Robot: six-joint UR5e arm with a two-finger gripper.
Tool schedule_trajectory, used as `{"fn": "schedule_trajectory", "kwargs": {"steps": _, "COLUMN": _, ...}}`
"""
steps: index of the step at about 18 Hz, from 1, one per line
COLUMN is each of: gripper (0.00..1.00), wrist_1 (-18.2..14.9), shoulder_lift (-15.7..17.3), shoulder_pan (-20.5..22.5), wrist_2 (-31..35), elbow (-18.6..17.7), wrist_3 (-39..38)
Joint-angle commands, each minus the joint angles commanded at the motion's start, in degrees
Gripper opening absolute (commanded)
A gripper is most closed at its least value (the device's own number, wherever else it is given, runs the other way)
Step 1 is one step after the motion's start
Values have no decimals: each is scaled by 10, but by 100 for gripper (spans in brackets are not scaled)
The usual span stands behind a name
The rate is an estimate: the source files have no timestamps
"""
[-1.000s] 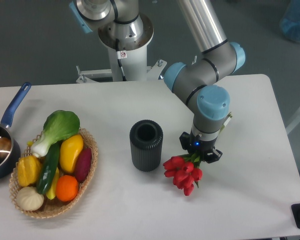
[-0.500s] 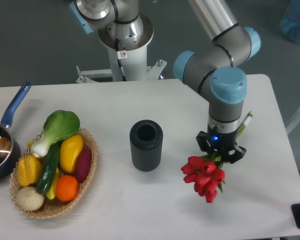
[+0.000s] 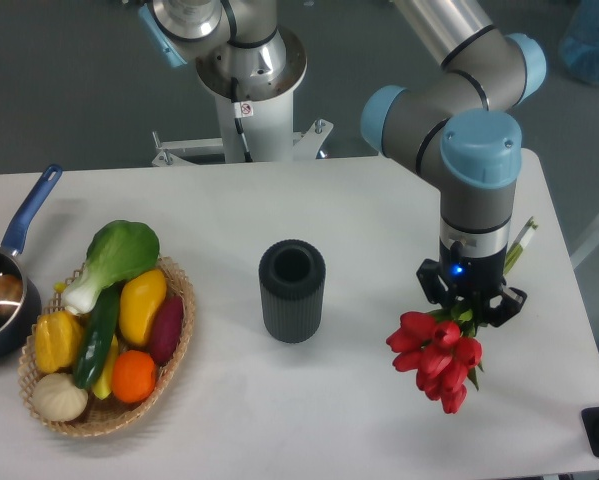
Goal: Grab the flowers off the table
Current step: 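Lift the gripped red tulips up off the table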
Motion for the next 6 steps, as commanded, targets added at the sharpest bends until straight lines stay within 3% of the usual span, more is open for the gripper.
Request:
{"fn": "schedule_trajectory", "kwargs": {"steps": 2, "gripper": 10, "wrist_1": -30, "shoulder_lift": 2, "shoulder_pan": 0, "wrist_2": 11, "elbow": 17, "wrist_3": 1}}
{"fn": "schedule_trajectory", "kwargs": {"steps": 6, "gripper": 9, "wrist_1": -34, "shoulder_lift": 11, "shoulder_pan": 0, "wrist_2": 12, "elbow": 14, "wrist_3": 2}}
